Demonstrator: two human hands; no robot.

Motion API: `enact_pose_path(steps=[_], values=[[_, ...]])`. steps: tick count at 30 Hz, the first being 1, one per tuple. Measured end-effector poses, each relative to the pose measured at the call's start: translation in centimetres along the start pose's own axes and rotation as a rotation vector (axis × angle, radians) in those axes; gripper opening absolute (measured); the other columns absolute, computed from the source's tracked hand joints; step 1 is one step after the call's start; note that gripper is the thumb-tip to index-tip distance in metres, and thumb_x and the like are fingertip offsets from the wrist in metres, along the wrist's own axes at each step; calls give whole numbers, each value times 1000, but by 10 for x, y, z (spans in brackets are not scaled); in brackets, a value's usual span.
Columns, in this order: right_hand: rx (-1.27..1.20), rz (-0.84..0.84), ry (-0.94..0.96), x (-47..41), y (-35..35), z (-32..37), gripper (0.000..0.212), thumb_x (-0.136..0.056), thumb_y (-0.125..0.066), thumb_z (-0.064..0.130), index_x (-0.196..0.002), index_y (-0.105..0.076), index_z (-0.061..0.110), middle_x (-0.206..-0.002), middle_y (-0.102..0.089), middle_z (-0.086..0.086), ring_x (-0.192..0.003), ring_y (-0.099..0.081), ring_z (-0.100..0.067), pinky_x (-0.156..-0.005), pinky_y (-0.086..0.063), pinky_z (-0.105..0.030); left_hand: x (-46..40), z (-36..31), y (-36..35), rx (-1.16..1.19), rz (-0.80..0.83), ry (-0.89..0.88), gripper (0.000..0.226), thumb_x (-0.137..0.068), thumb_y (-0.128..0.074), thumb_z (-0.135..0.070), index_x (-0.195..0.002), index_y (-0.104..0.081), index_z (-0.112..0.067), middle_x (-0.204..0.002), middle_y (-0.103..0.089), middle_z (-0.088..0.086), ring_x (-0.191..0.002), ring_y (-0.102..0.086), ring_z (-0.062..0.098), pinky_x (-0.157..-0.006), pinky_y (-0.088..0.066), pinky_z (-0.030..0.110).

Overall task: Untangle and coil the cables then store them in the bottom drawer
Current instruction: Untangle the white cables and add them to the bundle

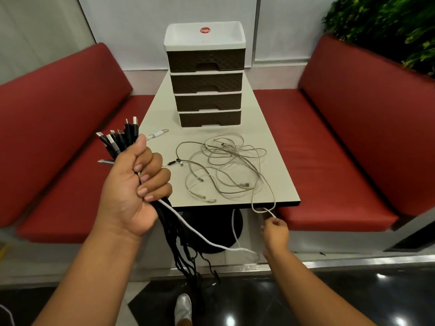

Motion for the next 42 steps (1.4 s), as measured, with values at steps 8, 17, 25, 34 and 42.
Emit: enact_pose_path(steps=[8,17,25,34,42], values=[[-438,-126,-132,-24,10,16,6,-95,-54,8,-100,-54,12,-101,-61,-16,-75,-58,-19,-68,-50,-29,-3,2,0,2,-2,31,52,-100,-41,-36,-50,-31,-23,-43,-22,-8,-36,-6,7,-30,-10,14],[-595,136,-221,-29,11,18,23,-94,-43,-16,-108,-50,1,-123,-54,-28,-98,-63,-34,-93,-52,-40,-10,2,3,-2,-1,25,53,-102,-38,-36,-50,-31,-23,-43,-23,-9,-35,-7,7,-29,-12,13],[-80,373,-386,8,-1,32,13,-98,-50,10,-105,-60,6,-85,-68,-8,-74,-64,-22,-62,-48,-30,-20,6,-6,2,29,51,52,-99,-40,-37,-49,-33,-23,-43,-23,-9,-30,-10,4,-29,-10,13],[198,1186,543,166,-34,142,12,-91,-62,33,-91,-61,21,-80,-57,-3,-75,-51,-21,-72,-43,-36,-37,7,-29,31,99,42,37,-100,-39,-42,-76,-54,-19,-46,-31,-10,-31,-21,0,-30,-14,13],[336,934,932,156,-33,106,30,-99,-40,46,-76,-44,27,-62,-44,12,-57,-42,-4,-53,-34,-25,-48,-20,-31,-40,105,-64,35,-102,-40,-39,-96,-69,-21,-48,-23,-9,-35,-18,1,-33,-16,14]])
Point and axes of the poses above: each hand's wrist, its own x-axis away from the middle knuckle, its own y-axis out of the back of the hand, z = x × y, the point moved 1 cm from there along -x, towards the middle knuckle
